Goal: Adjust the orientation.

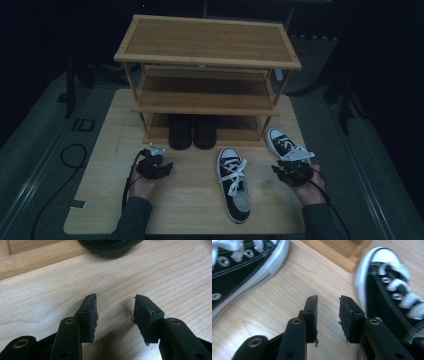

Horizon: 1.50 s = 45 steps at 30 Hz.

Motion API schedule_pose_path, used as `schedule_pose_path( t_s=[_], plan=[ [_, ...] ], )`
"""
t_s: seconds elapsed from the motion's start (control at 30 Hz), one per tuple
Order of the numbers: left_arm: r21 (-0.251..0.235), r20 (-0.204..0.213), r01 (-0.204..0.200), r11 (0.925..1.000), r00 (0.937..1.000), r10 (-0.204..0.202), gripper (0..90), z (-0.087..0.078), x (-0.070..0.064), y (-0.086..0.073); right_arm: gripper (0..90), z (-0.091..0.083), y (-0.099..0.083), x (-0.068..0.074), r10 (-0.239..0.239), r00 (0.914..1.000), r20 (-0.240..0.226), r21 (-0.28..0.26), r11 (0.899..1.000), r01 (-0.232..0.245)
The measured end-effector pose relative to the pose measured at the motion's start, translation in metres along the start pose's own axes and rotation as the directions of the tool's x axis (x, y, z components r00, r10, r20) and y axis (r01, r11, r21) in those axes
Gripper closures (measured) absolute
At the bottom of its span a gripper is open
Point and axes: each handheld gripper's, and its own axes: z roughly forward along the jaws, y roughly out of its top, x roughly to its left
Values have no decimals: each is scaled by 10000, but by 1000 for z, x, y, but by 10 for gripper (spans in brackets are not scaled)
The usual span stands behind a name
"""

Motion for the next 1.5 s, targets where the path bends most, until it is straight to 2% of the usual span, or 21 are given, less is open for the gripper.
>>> schedule_pose_path(
  t_s=[0.17, 0.27, 0.47, 0.77, 0.93, 1.1, 1.2, 1.23, 1.3, 1.5],
  plan=[
    [-65, -42, -21, 10000, 10000, 21, 537, 0, -1, -1, 622, -10, 1, -15, 292, 9987, 418, 16, 9996, -292],
    [-71, -16, -5, 10000, 10000, 5, 538, 0, -1, -1, 615, -16, 0, -23, 440, 9980, 459, 32, 9990, -442],
    [-120, -5, 8, 9999, 10000, -8, 538, -1, 0, -3, 574, -24, -4, -36, 612, 9943, 871, 163, 9979, -629],
    [-103, 33, -5, 9999, 10000, 5, 538, -1, 1, -3, 540, -16, -13, -48, 1014, 9871, 1243, 492, 9929, -1082],
    [-118, 37, 2, 9999, 10000, -2, 537, -1, 1, -3, 633, -1, -12, -57, 1115, 9897, 900, 965, 9881, -1201],
    [-155, 70, 24, 9999, 10000, -23, 537, -1, 1, -4, 701, 10, -5, -62, 1272, 9889, 766, 1148, 9841, -1354],
    [-184, 90, 60, 9998, 9999, -58, 537, -2, 2, -4, 832, 12, -3, -64, 1358, 9889, 598, 1193, 9826, -1422],
    [-202, 101, 75, 9998, 9999, -73, 537, -1, 2, -4, 870, 12, -3, -64, 1373, 9878, 741, 1185, 9823, -1454],
    [-216, 121, 75, 9997, 9999, -72, 537, -2, 2, -4, 884, 10, -4, -63, 1563, 9853, 685, 1096, 9805, -1631],
    [-227, 118, 85, 9997, 9999, -82, 537, -1, 2, -4, 887, 3, -11, -56, 1679, 9850, 401, 781, 9822, -1706]
  ],
)
